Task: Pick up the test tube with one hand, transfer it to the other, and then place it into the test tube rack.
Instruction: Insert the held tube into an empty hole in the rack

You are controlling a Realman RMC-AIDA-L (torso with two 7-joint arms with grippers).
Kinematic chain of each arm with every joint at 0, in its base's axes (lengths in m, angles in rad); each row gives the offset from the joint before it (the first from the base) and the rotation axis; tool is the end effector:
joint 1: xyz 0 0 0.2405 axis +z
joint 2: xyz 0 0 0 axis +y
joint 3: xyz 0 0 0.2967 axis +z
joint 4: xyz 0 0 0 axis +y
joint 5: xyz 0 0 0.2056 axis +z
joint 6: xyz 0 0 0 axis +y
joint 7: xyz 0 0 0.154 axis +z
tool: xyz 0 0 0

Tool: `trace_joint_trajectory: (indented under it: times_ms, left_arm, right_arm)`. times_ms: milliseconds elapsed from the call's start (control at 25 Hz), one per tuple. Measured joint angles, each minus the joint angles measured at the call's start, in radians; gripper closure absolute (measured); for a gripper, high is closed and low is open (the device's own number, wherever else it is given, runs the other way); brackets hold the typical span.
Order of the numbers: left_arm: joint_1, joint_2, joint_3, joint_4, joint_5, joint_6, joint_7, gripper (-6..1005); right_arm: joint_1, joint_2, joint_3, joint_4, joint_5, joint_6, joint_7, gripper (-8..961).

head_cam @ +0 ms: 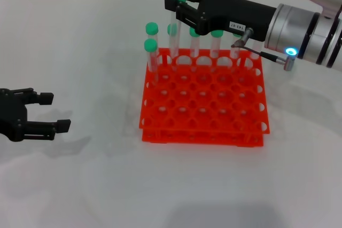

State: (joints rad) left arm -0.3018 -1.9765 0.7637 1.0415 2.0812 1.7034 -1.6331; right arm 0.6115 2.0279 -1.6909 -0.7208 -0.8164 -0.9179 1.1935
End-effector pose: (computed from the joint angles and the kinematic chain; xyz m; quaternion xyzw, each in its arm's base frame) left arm -0.3437 0.2963 0.0576 -0.9441 -0.2679 -0.1116 0.1564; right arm 0.1570 0.4127 -0.0726 -0.8954 0.1453 0.3650 0.2096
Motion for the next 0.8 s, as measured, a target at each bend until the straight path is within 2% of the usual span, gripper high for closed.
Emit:
trace_joint_trajectory:
  times_ms: [800]
  left_arm:
    - [-0.04, 0.004, 0.0, -0.005, 0.0, -0.005, -0.007, 130]
  right_arm:
    - [0.012, 0.0, -0.016, 0.031, 0.008, 0.051, -0.019, 687]
